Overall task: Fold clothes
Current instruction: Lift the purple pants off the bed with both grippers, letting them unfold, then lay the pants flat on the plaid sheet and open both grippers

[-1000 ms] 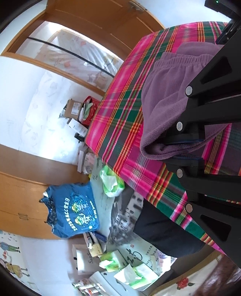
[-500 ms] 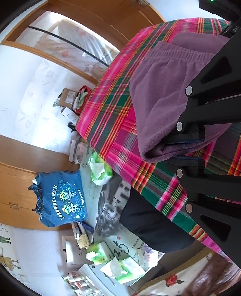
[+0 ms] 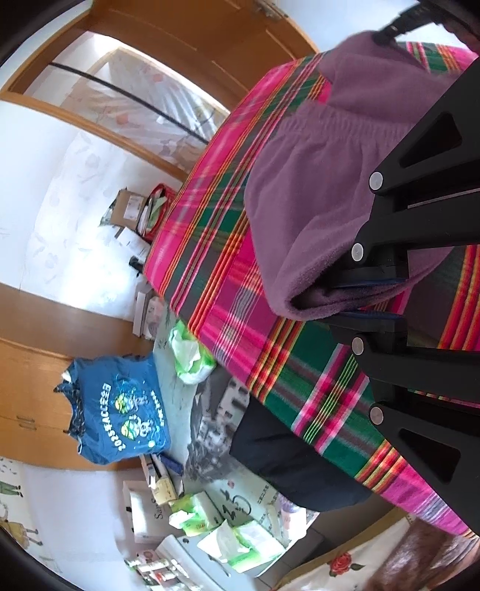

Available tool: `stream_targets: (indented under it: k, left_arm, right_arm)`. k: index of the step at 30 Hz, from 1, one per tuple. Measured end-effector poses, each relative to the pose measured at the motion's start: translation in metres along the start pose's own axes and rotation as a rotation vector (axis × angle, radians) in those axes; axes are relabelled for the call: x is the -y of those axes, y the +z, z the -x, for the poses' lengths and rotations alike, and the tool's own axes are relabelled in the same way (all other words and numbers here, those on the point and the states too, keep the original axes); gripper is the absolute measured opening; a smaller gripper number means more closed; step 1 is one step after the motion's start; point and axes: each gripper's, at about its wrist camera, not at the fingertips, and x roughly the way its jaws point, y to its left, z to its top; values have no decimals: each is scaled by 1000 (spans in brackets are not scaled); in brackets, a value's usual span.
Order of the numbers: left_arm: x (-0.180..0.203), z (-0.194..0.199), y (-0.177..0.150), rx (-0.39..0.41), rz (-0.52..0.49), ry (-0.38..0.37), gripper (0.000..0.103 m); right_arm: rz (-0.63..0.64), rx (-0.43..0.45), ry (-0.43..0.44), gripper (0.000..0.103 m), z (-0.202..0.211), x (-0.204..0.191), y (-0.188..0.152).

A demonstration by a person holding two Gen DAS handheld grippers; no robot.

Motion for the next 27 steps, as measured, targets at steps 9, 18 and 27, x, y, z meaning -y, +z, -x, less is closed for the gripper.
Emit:
stream_targets:
  k: [9, 18, 27]
  left_arm:
    - [22, 26, -10, 17, -21, -82, 10]
    - [23, 42, -27, 1, -27, -121, 10]
    - [7, 28, -59, -111, -95, -68, 10]
  right_arm:
    - [-52, 165, -250, 9, 66, 58, 33]
    - [-118, 178, -418, 9, 83, 103, 30]
    - [-95, 90, -501, 9, 67, 124, 20]
